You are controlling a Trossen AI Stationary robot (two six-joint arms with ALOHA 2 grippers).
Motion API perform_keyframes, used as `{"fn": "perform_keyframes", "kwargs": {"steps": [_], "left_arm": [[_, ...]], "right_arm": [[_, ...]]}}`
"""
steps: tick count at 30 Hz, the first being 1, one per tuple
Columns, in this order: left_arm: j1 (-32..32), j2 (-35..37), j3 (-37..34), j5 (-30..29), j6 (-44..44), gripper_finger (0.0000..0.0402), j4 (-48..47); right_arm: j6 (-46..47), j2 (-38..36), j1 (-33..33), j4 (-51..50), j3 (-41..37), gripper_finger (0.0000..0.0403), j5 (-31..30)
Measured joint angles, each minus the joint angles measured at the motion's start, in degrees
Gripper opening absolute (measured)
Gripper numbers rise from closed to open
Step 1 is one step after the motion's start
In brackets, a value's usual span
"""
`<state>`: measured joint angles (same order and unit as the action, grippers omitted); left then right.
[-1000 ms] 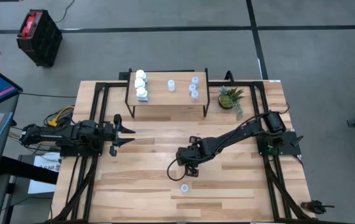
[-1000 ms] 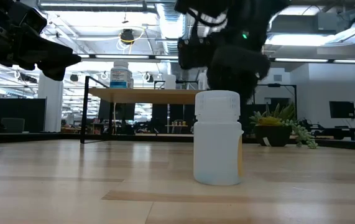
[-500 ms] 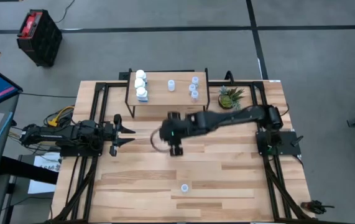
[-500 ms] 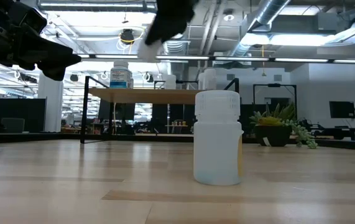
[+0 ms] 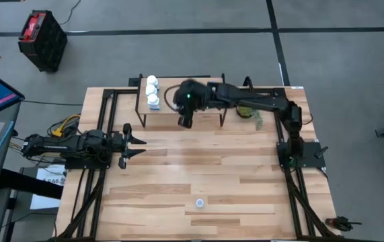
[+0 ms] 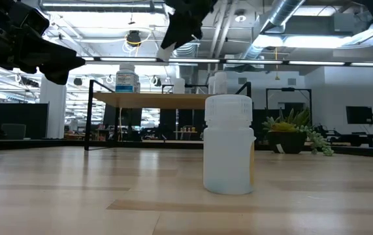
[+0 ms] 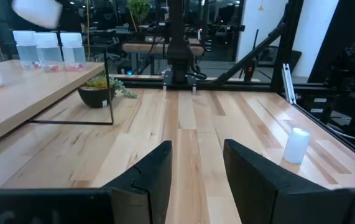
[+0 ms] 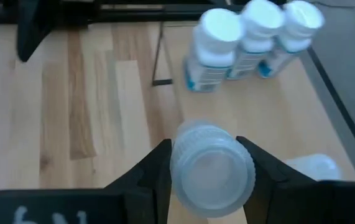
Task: Pick and place medicine bottles onto shelf by color
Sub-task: Put the transparent pill bottle on the shelf aligned with the other transparent pill bottle
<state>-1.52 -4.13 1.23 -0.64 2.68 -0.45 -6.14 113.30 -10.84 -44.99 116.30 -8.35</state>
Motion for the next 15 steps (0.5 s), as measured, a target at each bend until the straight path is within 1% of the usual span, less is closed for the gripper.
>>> {"fn": "perform_keyframes", "kwargs": {"steps": [2, 6, 10, 15], "left_arm": [[0.0, 0.0, 0.0, 0.0, 0.0, 0.0132, 0.0], [0.0, 0.0, 0.0, 0.0, 0.0, 0.0132, 0.0], [0.0, 0.0, 0.0, 0.0, 0.0, 0.0132, 0.0], [0.0, 0.0, 0.0, 0.0, 0.0, 0.0132, 0.0]], "right_arm": [[-0.5, 0.0, -1.3, -0.4, 1.3, 0.0153, 1.0], [-4.4, 0.0, -2.9, -0.1, 4.0, 0.0155, 1.2], [-6.1, 0.0, -4.4, 2.8, 7.1, 0.0152, 1.3], [-7.3, 0.0, -5.0, 7.3, 9.2, 0.0153, 1.3]]}}
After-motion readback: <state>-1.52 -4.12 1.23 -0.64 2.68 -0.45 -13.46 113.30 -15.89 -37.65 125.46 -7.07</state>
